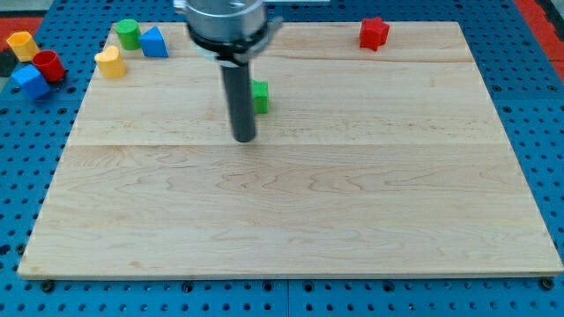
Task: Move the green star into the blue triangle
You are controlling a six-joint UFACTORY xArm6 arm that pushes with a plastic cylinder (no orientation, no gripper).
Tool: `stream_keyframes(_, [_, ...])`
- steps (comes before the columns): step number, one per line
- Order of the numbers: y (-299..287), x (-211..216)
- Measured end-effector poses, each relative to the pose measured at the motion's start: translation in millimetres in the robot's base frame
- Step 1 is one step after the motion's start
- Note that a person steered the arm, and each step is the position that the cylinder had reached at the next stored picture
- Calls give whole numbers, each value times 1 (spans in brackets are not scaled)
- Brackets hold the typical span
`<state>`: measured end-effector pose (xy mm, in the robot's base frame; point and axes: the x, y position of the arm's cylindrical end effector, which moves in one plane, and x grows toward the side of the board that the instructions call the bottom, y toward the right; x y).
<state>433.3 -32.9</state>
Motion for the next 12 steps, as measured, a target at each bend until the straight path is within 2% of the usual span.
stream_keyframes(1, [17, -27])
stream_keyframes(3, [9, -68])
stream_keyframes(5, [-87, -128])
stream_keyframes(6, [-56, -109])
stream_keyframes(8, [-53, -144])
stream_keyframes(9, [-65, -153])
stream_keyframes(11, [-157, -154])
stream_keyframes(12, [-162, -122])
